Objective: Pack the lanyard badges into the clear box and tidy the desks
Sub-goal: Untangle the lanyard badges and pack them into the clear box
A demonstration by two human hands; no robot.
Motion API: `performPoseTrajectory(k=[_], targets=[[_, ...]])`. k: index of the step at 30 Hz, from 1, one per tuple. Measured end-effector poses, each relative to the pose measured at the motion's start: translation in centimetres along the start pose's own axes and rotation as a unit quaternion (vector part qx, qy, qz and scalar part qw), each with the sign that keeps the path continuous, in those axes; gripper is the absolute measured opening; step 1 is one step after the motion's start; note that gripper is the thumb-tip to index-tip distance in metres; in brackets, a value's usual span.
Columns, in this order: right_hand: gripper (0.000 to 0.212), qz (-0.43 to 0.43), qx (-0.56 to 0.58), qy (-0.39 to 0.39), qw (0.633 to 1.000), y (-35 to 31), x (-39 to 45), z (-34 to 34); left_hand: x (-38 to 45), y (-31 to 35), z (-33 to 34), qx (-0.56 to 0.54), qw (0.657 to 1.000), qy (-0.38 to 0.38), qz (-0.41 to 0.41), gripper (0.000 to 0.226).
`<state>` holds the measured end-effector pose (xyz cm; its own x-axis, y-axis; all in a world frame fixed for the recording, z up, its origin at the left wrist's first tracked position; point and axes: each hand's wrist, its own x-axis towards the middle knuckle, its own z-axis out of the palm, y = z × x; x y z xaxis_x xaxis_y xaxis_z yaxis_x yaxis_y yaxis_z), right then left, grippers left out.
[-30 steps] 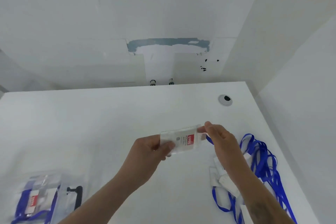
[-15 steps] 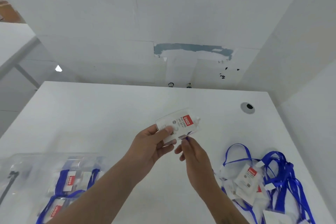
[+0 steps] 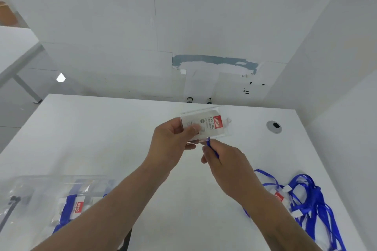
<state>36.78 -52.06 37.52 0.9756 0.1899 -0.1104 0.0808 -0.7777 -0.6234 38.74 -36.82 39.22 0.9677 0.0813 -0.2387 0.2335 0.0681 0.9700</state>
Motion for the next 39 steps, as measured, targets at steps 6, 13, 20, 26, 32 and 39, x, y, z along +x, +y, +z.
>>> performPoseTrajectory(k=[6, 13, 20, 26, 32, 39], targets=[[0.031, -0.065, -0.056, 0.002, 0.996, -2.4, -0.5, -2.7, 1.4, 0.6, -0.6, 0.202, 0.976, 0.023, 0.083, 0.017], [0.006, -0.050, 0.063, 0.008, 0.997, -1.4, 2.2, -6.5, 0.8, 0.9, -3.5, 0.278, 0.945, -0.168, -0.027, 0.014], [0.022, 0.074, 0.289, -0.043, 0.953, 1.2, 2.8, -2.8, -0.8, 1.3, -4.7, -0.020, 0.968, -0.215, -0.130, 0.030], [0.024, 0.005, 0.162, -0.121, 0.979, -0.3, -1.5, 0.7, -0.2, 1.4, -4.3, 0.029, 0.997, 0.012, -0.077, 0.010], [0.019, -0.115, 0.034, -0.066, 0.991, -3.5, -2.1, -2.4, -1.2, -0.6, -5.9, 0.245, 0.967, -0.053, -0.049, 0.011], [0.010, -0.011, 0.232, -0.041, 0.972, -3.2, 1.0, -2.6, -4.4, -0.8, -9.1, 0.163, 0.949, -0.227, -0.145, 0.015]])
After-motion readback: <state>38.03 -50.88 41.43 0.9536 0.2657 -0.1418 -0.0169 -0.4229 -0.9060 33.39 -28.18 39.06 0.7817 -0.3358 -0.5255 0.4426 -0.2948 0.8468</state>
